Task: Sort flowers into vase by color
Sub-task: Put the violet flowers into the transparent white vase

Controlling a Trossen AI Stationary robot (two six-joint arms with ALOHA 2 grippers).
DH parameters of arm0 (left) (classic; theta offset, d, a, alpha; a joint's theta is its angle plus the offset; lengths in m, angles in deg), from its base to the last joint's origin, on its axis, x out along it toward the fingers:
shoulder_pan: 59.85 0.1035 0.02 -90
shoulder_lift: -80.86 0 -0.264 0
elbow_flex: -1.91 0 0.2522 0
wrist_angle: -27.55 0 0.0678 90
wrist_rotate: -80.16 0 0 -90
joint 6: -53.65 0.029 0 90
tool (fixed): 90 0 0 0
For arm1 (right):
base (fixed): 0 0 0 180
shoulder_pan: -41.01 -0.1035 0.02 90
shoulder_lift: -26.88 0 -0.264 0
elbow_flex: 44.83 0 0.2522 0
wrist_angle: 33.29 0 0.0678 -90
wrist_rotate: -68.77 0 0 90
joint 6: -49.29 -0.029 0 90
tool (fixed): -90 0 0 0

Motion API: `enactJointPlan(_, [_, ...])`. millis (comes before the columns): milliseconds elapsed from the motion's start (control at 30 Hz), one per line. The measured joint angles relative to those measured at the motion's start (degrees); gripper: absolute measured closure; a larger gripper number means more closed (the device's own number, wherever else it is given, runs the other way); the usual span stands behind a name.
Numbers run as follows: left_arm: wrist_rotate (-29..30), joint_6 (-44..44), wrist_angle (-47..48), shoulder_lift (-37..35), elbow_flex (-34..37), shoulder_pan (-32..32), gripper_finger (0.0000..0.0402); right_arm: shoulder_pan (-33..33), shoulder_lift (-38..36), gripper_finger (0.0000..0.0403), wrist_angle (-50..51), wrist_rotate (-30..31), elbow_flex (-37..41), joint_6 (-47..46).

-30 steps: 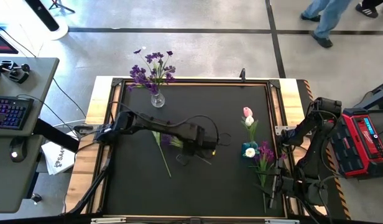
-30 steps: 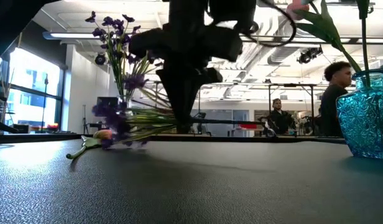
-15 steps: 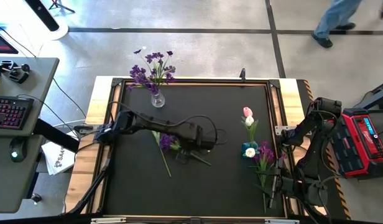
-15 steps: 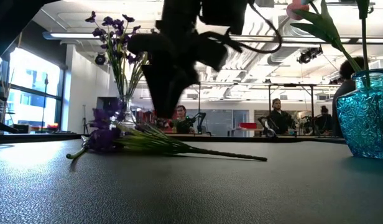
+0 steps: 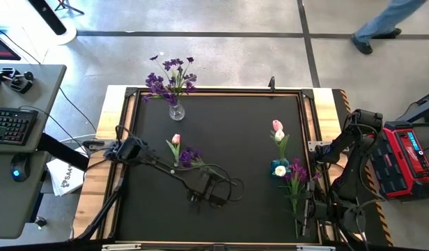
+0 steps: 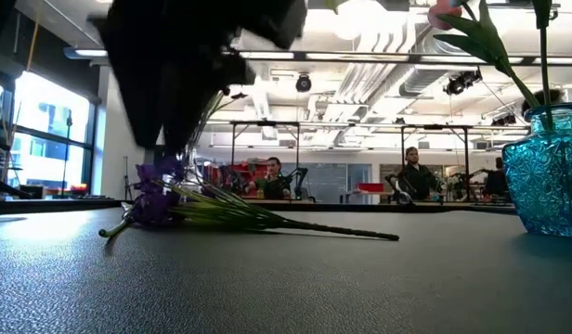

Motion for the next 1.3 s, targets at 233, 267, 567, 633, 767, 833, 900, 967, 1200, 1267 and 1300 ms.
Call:
enactJointPlan(233, [7.52, 3.51, -10.08, -0.03, 13.18, 5.18, 0.0321, 0.15, 0.0, 0.021, -0.29, -0.35, 0.0, -0.16])
enactJointPlan(267, [7.32, 4.67, -11.45, -0.3, 14.56, 6.19, 0.0329, 0.28, 0.0, 0.021, -0.53, -0.37, 0.0, -0.2])
enactJointPlan(567, [27.71, 21.23, -17.92, -0.75, 18.39, 13.4, 0.0392, 3.02, -0.02, 0.021, -2.19, -0.33, -0.02, -0.06])
enactJointPlan(633, [36.99, 23.98, -22.92, -1.48, 18.28, 14.35, 0.0399, 3.45, -0.02, 0.021, -2.6, -0.4, -0.02, -0.07])
enactJointPlan(767, [42.32, 26.17, -23.5, -5.19, 18.12, 14.55, 0.04, 3.78, -0.02, 0.021, -3.73, -0.72, 0.0, 0.03])
enactJointPlan(833, [40.31, 24.92, -23.47, -6.82, 18.22, 14.41, 0.0401, 3.78, -0.02, 0.021, -4.04, -0.74, 0.0, 0.0])
enactJointPlan(900, [37.48, 22.43, -24.07, -8.79, 18.44, 14.68, 0.0401, 3.78, -0.02, 0.021, -4.0, -0.76, 0.0, -0.02])
enactJointPlan(967, [34.6, 18.12, -27.22, -11.35, 19.68, 15.51, 0.0401, 3.78, -0.02, 0.021, -4.0, -0.75, 0.0, -0.02])
enactJointPlan(1200, [15.16, -12.1, -42.06, -16.53, 27.76, 21.12, 0.0382, 3.78, -0.02, 0.021, -3.73, -0.81, 0.0, 0.31])
enactJointPlan(1267, [10.48, -14.21, -46.49, -16.56, 29.32, 21.91, 0.0362, 3.78, -0.02, 0.021, -3.45, -0.88, 0.0, 1.0])
enactJointPlan(1300, [9.34, -15.34, -47.56, -16.5, 30.04, 21.91, 0.035, 3.78, -0.02, 0.021, -3.49, -0.96, 0.0, 1.56])
